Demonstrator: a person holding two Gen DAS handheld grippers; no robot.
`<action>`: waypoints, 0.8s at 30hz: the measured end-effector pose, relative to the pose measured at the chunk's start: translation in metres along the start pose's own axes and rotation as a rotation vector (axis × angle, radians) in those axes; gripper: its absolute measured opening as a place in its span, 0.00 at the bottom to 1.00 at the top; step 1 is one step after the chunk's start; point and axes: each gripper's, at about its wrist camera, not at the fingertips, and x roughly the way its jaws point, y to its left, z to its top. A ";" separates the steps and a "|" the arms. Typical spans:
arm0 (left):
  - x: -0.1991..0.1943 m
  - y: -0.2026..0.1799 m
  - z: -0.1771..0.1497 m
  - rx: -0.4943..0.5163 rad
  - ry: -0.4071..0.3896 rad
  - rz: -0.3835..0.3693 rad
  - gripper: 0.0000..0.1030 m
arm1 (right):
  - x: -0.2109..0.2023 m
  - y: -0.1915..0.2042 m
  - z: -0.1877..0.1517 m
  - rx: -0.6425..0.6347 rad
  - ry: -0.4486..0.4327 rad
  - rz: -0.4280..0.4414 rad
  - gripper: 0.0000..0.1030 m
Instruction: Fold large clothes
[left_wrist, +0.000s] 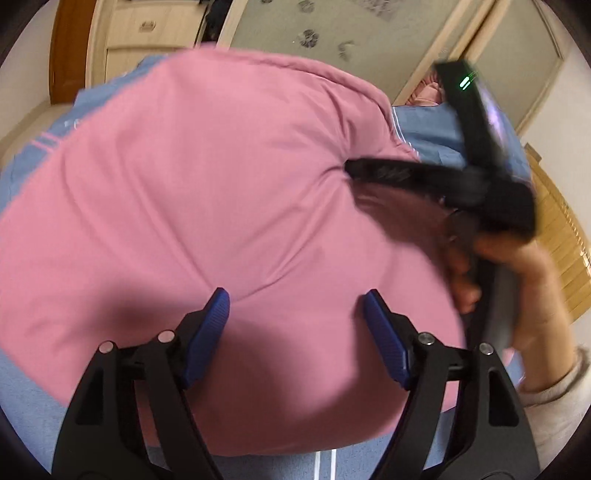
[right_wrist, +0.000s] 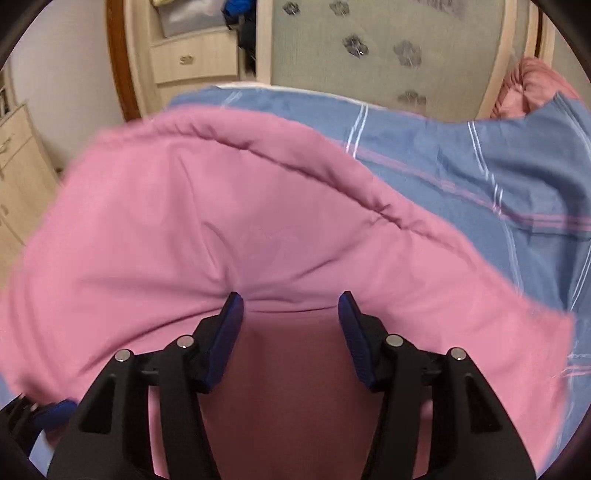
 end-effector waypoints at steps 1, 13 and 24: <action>0.001 0.002 0.001 -0.003 0.004 -0.011 0.74 | 0.002 0.002 -0.001 -0.013 -0.012 -0.015 0.55; 0.002 -0.016 0.005 0.075 -0.051 0.034 0.79 | 0.005 -0.039 -0.017 0.096 -0.054 -0.026 0.62; -0.009 -0.089 -0.007 0.263 -0.128 -0.070 0.84 | -0.096 -0.138 -0.103 0.235 -0.129 -0.026 0.72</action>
